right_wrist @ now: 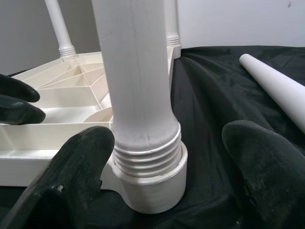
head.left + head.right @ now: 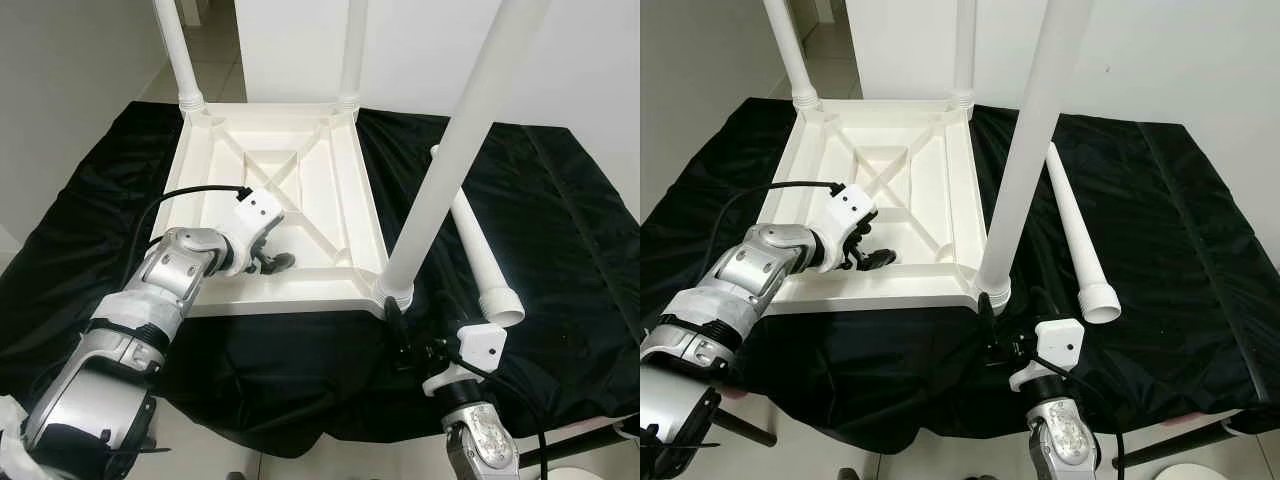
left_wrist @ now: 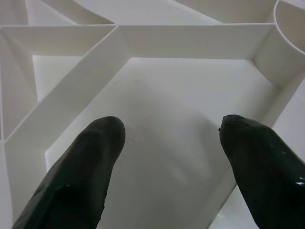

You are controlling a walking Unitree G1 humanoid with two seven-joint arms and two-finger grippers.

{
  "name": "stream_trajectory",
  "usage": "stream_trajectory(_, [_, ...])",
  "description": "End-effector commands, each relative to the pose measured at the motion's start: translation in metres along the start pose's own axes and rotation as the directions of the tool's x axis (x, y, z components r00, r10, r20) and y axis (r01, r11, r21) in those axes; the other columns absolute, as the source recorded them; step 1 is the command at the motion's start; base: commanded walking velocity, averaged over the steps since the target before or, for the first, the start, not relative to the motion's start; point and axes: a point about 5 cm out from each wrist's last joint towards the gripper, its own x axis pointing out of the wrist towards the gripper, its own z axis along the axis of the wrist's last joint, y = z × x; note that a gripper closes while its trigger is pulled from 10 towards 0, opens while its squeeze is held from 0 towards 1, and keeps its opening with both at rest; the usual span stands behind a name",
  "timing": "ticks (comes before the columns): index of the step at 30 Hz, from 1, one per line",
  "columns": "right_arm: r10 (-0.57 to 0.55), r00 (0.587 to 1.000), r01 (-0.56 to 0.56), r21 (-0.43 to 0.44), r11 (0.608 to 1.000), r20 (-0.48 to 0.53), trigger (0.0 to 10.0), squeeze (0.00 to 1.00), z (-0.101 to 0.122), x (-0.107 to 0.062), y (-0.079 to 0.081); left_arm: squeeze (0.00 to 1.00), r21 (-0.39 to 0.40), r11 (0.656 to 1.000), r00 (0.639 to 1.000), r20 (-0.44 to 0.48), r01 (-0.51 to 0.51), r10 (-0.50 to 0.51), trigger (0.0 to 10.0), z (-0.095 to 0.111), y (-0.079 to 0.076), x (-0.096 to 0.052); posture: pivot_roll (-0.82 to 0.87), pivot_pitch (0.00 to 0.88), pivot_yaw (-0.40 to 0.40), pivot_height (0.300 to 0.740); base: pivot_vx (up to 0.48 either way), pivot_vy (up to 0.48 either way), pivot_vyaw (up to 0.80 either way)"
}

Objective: Building children table

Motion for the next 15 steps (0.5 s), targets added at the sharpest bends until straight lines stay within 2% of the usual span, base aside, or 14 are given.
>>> stream_trajectory(1, [-0.002, 1.000, 0.002, -0.002, 1.000, -0.015, 10.0, 0.00, -0.004, -0.001, 0.001, 0.44, -0.041, 0.999, 0.999, -0.037, -0.022, 0.021, 10.0, -0.010, 0.000, 0.003, -0.06, 0.088, 0.036, 0.740, 0.000, 0.000, 0.00])
stream_trajectory(2, [-0.006, 1.000, 0.006, -0.005, 1.000, -0.017, 10.0, 0.00, -0.004, -0.001, 0.000, 0.00, -0.084, 0.996, 0.999, 0.034, -0.011, 0.014, 10.0, 0.000, 0.005, 0.001, -0.06, 0.087, 0.037, 0.740, 0.000, 0.000, 0.00])
stream_trajectory(4, [-0.007, 1.000, 0.007, -0.005, 1.000, -0.017, 10.0, 0.00, -0.004, -0.001, 0.000, 0.00, -0.112, 0.994, 0.998, 0.065, 0.001, 0.006, 10.0, 0.003, 0.007, 0.000, -0.06, 0.087, 0.037, 0.740, 0.000, 0.000, 0.00])
stream_trajectory(5, [-0.009, 1.000, 0.009, -0.006, 1.000, -0.018, 10.0, 0.00, -0.005, -0.001, 0.000, 0.00, -0.143, 0.988, 0.990, 0.133, 0.059, -0.040, 10.0, 0.009, 0.008, -0.004, -0.06, 0.087, 0.038, 0.740, 0.000, 0.000, 0.00])
stream_trajectory(7, [-0.009, 1.000, 0.009, -0.006, 1.000, -0.018, 10.0, 0.00, -0.005, -0.001, 0.000, 0.00, -0.143, 0.988, 0.990, 0.133, 0.059, -0.040, 10.0, 0.009, 0.008, -0.004, -0.06, 0.087, 0.038, 0.740, 0.000, 0.000, 0.00])
stream_trajectory(8, [-0.011, 1.000, 0.011, -0.006, 1.000, -0.019, 10.0, 0.00, -0.005, -0.001, 0.000, 0.00, -0.158, 0.982, 0.981, 0.179, 0.100, -0.071, 10.0, 0.013, 0.008, -0.006, -0.06, 0.087, 0.037, 0.740, 0.000, 0.000, 0.00])
stream_trajectory(9, [-0.011, 1.000, 0.011, -0.006, 1.000, -0.019, 10.0, 0.00, -0.005, -0.001, 0.000, 0.00, -0.158, 0.982, 0.981, 0.179, 0.100, -0.071, 10.0, 0.013, 0.008, -0.006, -0.06, 0.087, 0.037, 0.740, 0.000, 0.000, 0.00])
stream_trajectory(11, [-0.033, 0.999, 0.033, -0.013, 0.999, -0.016, 10.0, 0.00, -0.005, -0.004, -0.002, 0.00, -0.129, 0.977, 0.967, 0.217, 0.167, -0.137, 10.0, 0.011, 0.001, -0.011, -0.06, 0.089, 0.033, 0.740, 0.000, 0.000, 0.00])
stream_trajectory(15, [-0.042, 0.999, 0.042, -0.013, 0.999, -0.013, 10.0, 0.00, -0.005, -0.006, -0.004, 0.00, -0.111, 0.976, 0.965, 0.206, 0.186, -0.161, 10.0, 0.006, -0.004, -0.011, -0.06, 0.089, 0.033, 0.740, 0.000, 0.000, 0.00])
